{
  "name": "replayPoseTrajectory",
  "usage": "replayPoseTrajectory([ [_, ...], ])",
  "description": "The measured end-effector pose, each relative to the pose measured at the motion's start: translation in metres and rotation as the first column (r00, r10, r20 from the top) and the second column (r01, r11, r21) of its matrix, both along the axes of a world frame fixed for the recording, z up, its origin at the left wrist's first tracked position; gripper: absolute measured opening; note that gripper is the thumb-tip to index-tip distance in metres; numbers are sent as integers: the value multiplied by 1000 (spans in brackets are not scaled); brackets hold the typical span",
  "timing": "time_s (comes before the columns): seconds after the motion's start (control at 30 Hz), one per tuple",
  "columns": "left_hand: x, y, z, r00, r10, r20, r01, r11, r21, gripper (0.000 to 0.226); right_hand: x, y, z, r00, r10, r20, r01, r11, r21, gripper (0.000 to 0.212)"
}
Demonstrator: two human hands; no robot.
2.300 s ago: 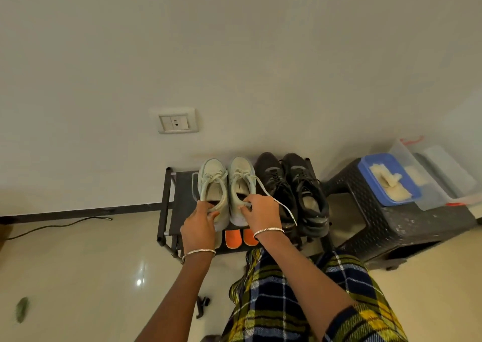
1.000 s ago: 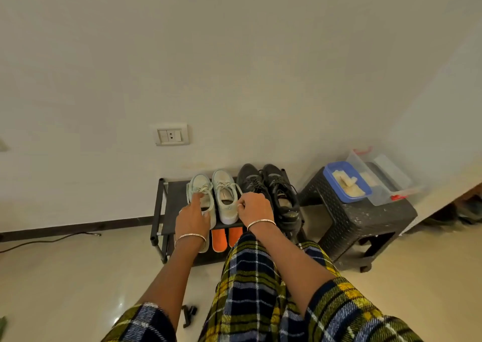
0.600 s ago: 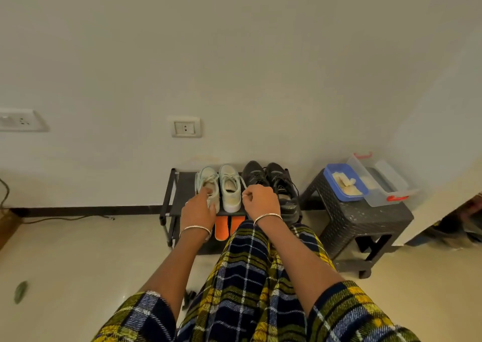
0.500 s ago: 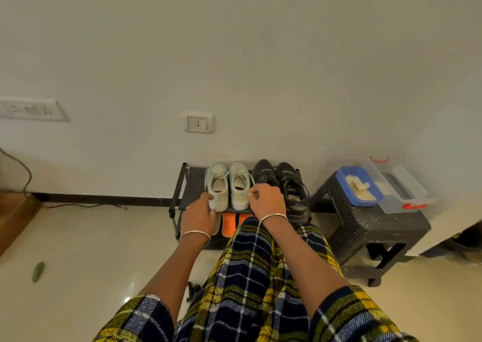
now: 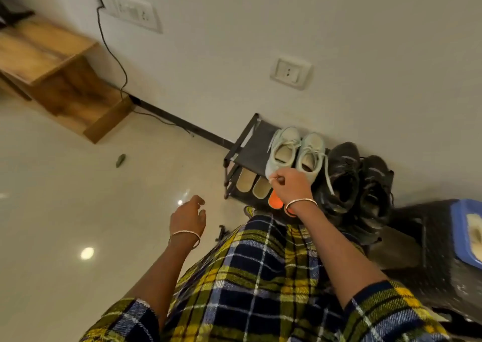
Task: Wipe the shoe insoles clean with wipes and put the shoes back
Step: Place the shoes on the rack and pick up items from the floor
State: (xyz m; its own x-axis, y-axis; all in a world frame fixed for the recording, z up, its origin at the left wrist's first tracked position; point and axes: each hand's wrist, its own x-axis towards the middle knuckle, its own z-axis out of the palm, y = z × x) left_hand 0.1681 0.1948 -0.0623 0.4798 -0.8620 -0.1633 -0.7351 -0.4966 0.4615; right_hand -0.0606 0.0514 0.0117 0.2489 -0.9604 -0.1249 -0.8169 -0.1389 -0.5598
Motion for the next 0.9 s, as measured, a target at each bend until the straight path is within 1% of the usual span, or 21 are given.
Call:
replayPoseTrajectory([
  [0.1, 5, -2, -29, 997, 63, -41, -60, 997, 52, 21, 17, -12, -34, 994, 100, -40, -96, 991, 97, 13],
  [0.23, 20, -10, -78, 994, 84, -76, -71, 983, 169, 19, 45, -27, -83, 977, 202, -68, -179, 950, 254, 15],
  [0.37, 48, -20, -134, 968, 204, -145, -147, 931, 333, 14, 64, -40, -141, 966, 243, -89, -197, 912, 359, 14],
  [0.47, 66, -19, -175, 942, 305, -139, -219, 875, 431, 14, 68, -50, -191, 949, 283, -136, -184, 853, 489, 14],
  [0.53, 73, -18, -203, 924, 358, -132, -258, 843, 473, 14, 73, -56, -219, 912, 365, -185, -215, 812, 542, 16],
  [0.67, 76, -21, -253, 897, 425, -121, -304, 793, 528, 12, 99, -62, -270, 834, 504, -223, -300, 755, 583, 18],
  [0.8, 69, -19, -294, 885, 452, -107, -328, 771, 546, 9, 127, -54, -325, 763, 613, -204, -362, 667, 651, 18],
  [0.9, 67, -21, -322, 862, 492, -120, -352, 754, 555, 11, 141, -45, -357, 721, 671, -170, -376, 586, 718, 30],
])
